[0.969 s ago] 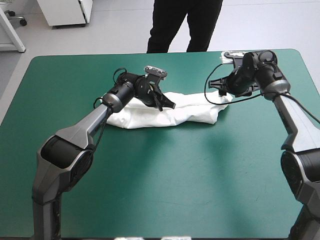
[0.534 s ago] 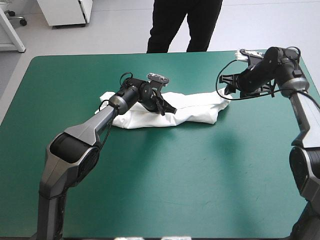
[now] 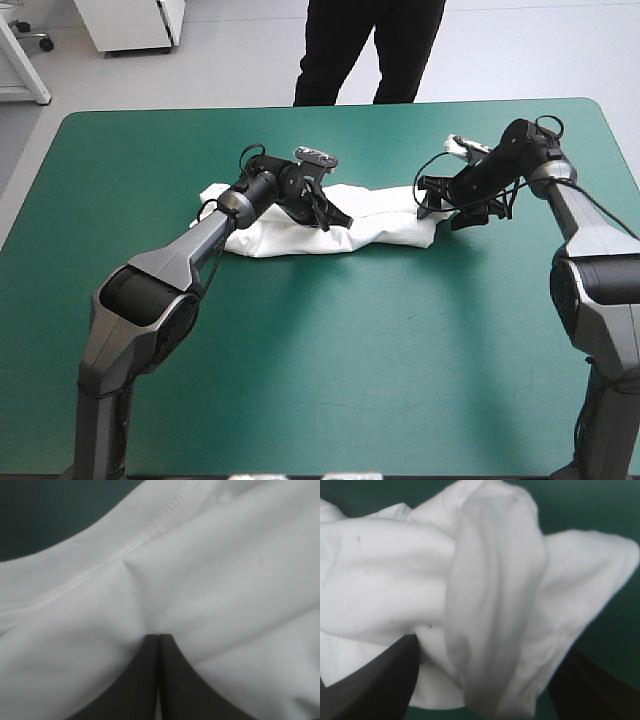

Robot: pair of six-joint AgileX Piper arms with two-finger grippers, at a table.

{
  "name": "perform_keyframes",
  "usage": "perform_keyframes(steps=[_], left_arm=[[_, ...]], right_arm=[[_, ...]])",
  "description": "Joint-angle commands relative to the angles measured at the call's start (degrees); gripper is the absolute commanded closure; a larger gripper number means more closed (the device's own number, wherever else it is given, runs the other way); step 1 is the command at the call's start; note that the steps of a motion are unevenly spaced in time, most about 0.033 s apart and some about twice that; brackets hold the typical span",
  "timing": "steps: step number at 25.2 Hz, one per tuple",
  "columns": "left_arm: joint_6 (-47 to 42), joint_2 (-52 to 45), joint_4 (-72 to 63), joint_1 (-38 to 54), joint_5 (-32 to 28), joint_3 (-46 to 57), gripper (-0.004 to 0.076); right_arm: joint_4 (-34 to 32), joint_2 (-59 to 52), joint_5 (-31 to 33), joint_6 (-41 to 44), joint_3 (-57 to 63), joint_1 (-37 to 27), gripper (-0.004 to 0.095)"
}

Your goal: Fold the cloth

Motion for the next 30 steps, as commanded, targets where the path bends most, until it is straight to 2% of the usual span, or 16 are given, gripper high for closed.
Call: perform_keyframes(steps=[1,4,6,7,9,10,11,19,25,30], left_arm=[[-0.3,-3.4,-0.9,-0.3,0.4,-1.5,0.0733],[-0.3,-3.4,-0.2,-0.3,0.4,-1.5,0.0733],[-0.3,-3.4,-0.1,-0.3,0.5,-1.5,0.0733],[-0.3,-3.4,0.0,-0.3,0.5,-1.5,0.0733],[-0.3,-3.4,0.1,-0.3,0.5,-1.5,0.0733],[-0.3,-3.4,0.1,-0.3,0.6,-1.5,0.0733],[-0.3,-3.4,0.1,-0.3,0.6,-1.5,0.0733],[-0.3,-3.4,0.2,-0.3,0.6,-1.5,0.0733],[-0.3,-3.4,0.2,-0.3,0.5,-1.5,0.0733],[-0.5,-3.4,0.2,-0.3,0.5,-1.5,0.0733]], right_arm=[[4.6,-0.9,-1.6,-1.4,-1.6,0.3,0.0240],[6.1,1.4,-2.8,-3.4,-1.6,2.8,0.0249],[6.3,2.0,-3.7,-3.6,-1.6,4.2,0.0316],[6.3,2.1,-4.2,-3.6,-1.6,4.7,0.0405],[5.7,2.1,-5.1,-3.6,-1.8,5.5,0.0685],[5.7,1.9,-5.1,-3.6,-1.8,5.5,0.0865],[5.7,1.6,-5.0,-3.4,-1.8,5.5,0.0929],[5.9,-4.0,-3.4,-3.6,-3.4,6.0,0.0920],[6.8,-8.7,-3.3,-3.6,-9.7,8.3,0.0920],[10.0,-9.0,-0.6,-3.6,-15.9,10.9,0.0921]])
